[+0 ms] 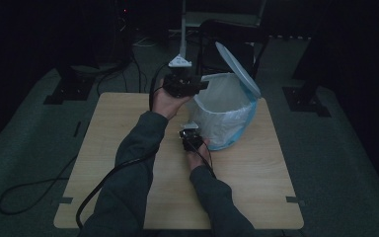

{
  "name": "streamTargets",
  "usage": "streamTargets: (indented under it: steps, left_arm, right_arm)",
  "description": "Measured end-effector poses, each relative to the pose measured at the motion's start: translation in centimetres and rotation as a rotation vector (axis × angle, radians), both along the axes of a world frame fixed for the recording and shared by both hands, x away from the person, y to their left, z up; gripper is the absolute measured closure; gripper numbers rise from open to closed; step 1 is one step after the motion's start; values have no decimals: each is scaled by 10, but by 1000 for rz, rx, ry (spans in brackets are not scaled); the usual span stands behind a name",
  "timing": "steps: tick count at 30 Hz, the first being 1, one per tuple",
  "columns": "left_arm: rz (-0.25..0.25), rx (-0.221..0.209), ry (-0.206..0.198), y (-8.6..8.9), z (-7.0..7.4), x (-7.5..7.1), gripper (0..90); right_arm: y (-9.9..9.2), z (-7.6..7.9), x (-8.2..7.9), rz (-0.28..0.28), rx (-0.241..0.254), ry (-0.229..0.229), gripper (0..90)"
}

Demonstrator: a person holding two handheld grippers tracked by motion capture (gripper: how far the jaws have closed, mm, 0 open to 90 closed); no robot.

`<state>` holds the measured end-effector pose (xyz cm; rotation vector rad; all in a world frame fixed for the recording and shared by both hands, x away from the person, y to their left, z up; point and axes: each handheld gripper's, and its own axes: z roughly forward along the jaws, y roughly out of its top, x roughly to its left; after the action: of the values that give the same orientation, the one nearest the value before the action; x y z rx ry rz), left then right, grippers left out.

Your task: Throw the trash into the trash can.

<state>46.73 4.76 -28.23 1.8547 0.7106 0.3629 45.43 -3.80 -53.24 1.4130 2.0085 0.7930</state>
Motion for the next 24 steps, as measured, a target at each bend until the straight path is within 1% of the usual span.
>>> streamTargets:
  steps: [2,3,6,9,11,12,16,17,19,24]
  left_arm:
    - [5,0,-4,4,0,-2,602]
    - [9,-2,-3,7,-1,-2,599]
    - [26,-12,-3,18,-3,-4,597]
    - [53,-27,1,35,-8,-6,589]
    - [64,-26,-2,45,-12,-8,588]
    - [74,-28,-1,51,-15,-9,588]
    - [110,-47,3,75,-25,-14,587]
    - [117,-55,4,80,-28,-15,587]
    - [129,-65,2,90,-32,-19,587]
    - [162,-49,2,105,-42,-27,578]
  right_arm:
    - [0,0,0,0,0,1,900]
    - [-1,0,1,8,-5,-7,900]
    - [-1,0,1,9,-5,-8,900]
    - [0,0,0,1,0,0,900]
    - [0,0,-1,-7,4,5,900]
    - [-1,0,0,8,-5,-4,900]
    - [-1,0,0,10,-5,-8,900]
    - [-1,0,0,16,-12,-7,900]
    - [-1,0,0,10,-6,-6,900]
    - [-1,0,0,10,-6,-8,900]
